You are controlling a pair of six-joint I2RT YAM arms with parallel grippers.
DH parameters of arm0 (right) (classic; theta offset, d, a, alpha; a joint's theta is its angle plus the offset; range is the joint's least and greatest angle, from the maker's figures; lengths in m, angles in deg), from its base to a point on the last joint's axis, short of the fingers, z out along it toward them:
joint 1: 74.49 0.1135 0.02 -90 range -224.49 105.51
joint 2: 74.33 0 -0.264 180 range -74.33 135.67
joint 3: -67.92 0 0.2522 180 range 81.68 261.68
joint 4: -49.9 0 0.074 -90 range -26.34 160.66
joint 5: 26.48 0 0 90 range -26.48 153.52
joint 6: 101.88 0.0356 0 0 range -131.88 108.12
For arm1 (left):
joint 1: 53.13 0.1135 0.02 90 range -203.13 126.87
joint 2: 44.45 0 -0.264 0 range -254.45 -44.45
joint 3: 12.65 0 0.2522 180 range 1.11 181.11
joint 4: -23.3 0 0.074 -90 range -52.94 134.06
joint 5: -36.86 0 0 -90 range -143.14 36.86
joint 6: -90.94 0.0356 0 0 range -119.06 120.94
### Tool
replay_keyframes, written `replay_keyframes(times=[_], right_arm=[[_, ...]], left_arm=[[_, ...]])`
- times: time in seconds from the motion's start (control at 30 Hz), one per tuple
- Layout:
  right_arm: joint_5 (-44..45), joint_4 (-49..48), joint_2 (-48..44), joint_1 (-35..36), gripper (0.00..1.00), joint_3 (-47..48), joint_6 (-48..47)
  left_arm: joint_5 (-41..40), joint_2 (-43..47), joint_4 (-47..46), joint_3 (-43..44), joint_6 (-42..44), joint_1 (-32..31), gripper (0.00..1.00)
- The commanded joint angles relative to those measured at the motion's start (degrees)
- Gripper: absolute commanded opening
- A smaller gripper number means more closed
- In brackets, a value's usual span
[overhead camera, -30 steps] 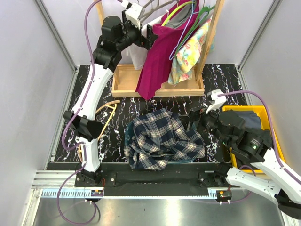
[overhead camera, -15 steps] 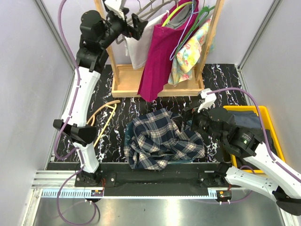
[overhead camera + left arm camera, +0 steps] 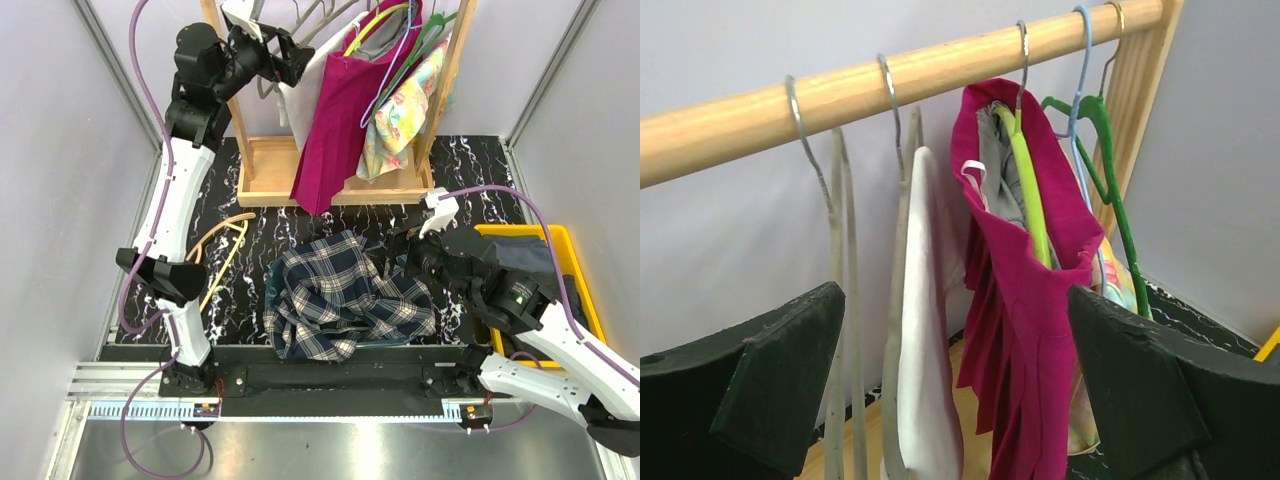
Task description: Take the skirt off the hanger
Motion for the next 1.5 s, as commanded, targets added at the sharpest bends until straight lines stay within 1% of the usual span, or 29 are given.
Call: replay_keyframes(times=[0.0,0.33,0.67,0.77,0.93,1.1,1.2,1.3,1.33,1.37,1.43,1.47], right_arm=[[-0.64,-1.91,-0.62,0.37,1.0,0.39,1.33],[-0.2,-1.47,-1.68,0.37,1.0,-0.22,2.82],[0.68,-0.33,-2.56,0.37,0.99,-0.49,3.53],[0.77,-0.33,-2.56,0.37,0.97,-0.58,3.61],[0.77,-0.33,-2.38,0.28,0.91,-0.49,3.53],[0.59,-0.33,-2.47,0.37,0.91,-0.66,4.49],[0.5,-0.33,-2.47,0.37,0.9,-0.93,5.02],[0.33,-0.24,-2.29,0.37,0.9,-1.02,5.28],[0.41,-0.33,-2.29,0.37,0.9,-1.02,5.37],[0.41,-0.33,-2.38,0.37,0.91,-1.02,5.46],[0.41,-0.33,-2.29,0.37,0.9,-0.93,5.46],[0.41,-0.33,-2.21,0.37,0.9,-0.93,5.46]], left_arm=[[1.47,0.05,-3.03,0.74,0.5,-1.16,0.97],[0.32,-0.47,-2.16,-2.68,1.11,-1.43,0.96],[-0.56,-1.88,-0.4,-3.74,0.76,-0.28,0.95],[-0.73,-1.79,-0.31,-4.0,1.29,-0.28,0.95],[-1.17,-2.23,0.66,-4.36,1.82,-0.28,0.93],[-1.26,-2.5,0.74,-4.27,1.64,-0.28,0.87],[-1.17,-2.67,0.92,-4.01,1.64,-0.28,0.82],[-1.08,-2.58,1.36,-3.74,1.99,-0.37,0.69],[-0.74,-2.41,1.62,-3.48,2.34,-0.46,0.63],[-0.65,-2.58,1.71,-3.13,2.52,-0.37,0.48],[-0.82,-3.19,2.94,-1.99,3.04,-0.46,0.27],[-1.08,-3.55,3.55,-1.03,3.05,-0.55,0.09]])
